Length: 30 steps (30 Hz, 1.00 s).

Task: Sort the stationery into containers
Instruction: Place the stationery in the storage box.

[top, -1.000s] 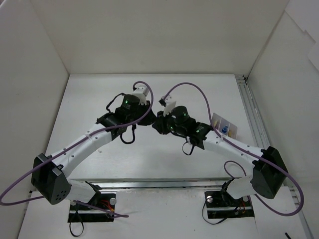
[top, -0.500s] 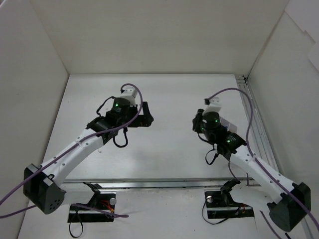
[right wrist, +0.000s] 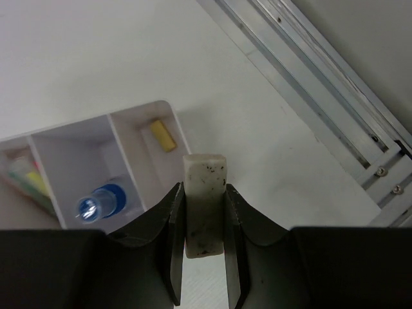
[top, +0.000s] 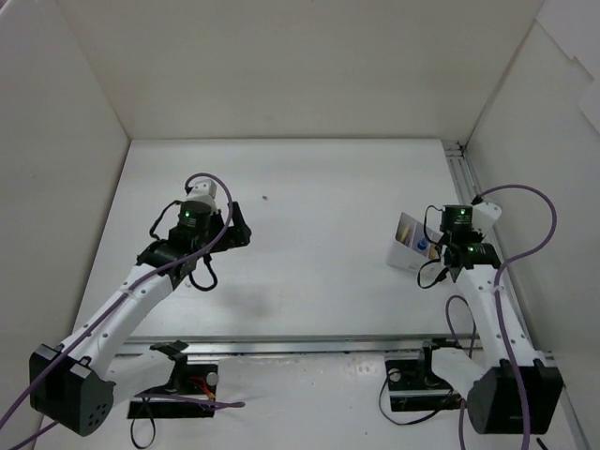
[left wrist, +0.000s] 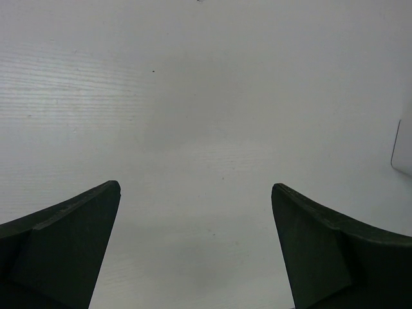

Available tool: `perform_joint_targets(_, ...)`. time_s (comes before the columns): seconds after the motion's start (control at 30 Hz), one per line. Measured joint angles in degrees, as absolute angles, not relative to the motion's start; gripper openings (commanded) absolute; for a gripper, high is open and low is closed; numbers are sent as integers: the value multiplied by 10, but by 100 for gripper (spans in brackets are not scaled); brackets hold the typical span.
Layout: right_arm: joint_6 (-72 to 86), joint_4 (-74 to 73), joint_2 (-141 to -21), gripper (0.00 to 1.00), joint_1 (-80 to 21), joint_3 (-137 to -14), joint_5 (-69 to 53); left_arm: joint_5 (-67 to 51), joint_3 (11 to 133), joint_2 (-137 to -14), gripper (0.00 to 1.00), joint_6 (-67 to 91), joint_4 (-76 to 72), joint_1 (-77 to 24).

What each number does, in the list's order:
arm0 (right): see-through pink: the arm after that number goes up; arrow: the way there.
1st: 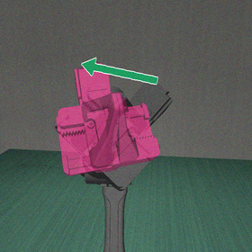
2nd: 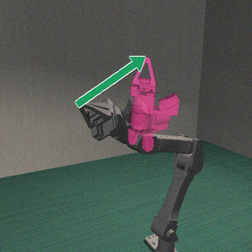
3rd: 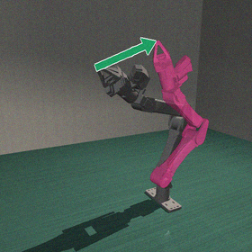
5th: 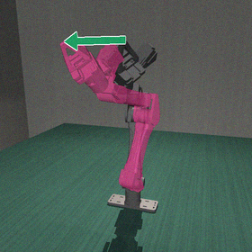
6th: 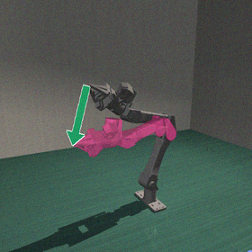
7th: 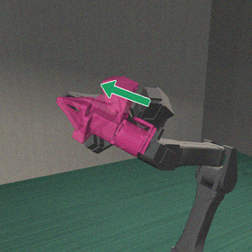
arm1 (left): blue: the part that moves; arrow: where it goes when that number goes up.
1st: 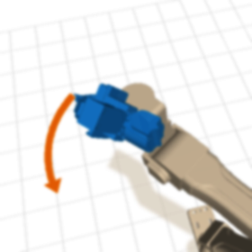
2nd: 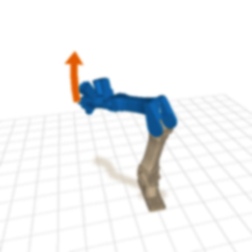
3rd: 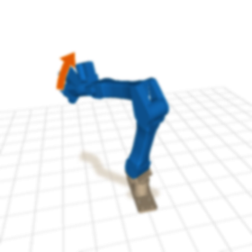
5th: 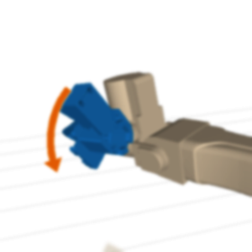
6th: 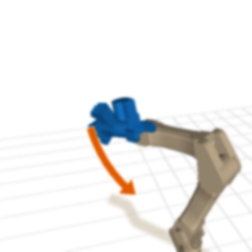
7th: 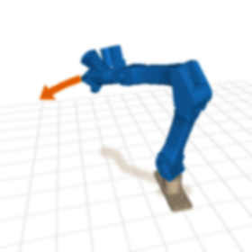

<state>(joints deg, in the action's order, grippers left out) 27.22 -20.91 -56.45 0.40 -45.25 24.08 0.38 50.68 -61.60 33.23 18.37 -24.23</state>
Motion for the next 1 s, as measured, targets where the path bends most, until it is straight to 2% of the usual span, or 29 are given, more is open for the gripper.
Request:
perform_joint_targets(0.13,270,-223,-631,4,39,-462,226,-13,506,-622,100,332,184,-230)
perform_joint_targets(0.17,269,-223,-642,8,42,-466,222,-16,506,-622,100,332,184,-228)
perform_joint_targets(0.27,266,-221,-666,12,43,-483,206,-24,506,-624,100,331,183,-225)
perform_joint_targets(0.53,255,-206,-693,14,46,-493,154,-36,506,-626,100,329,180,-216)
perform_joint_targets(0.67,255,-206,-694,19,53,-493,136,-39,506,-630,100,329,177,-212)
perform_joint_targets(0.93,258,-208,-687,40,57,-490,131,-71,506,-639,100,325,172,-201)
perform_joint_targets(1.0,257,-208,-680,41,57,-489,131,-75,506,-640,100,324,170,-201)
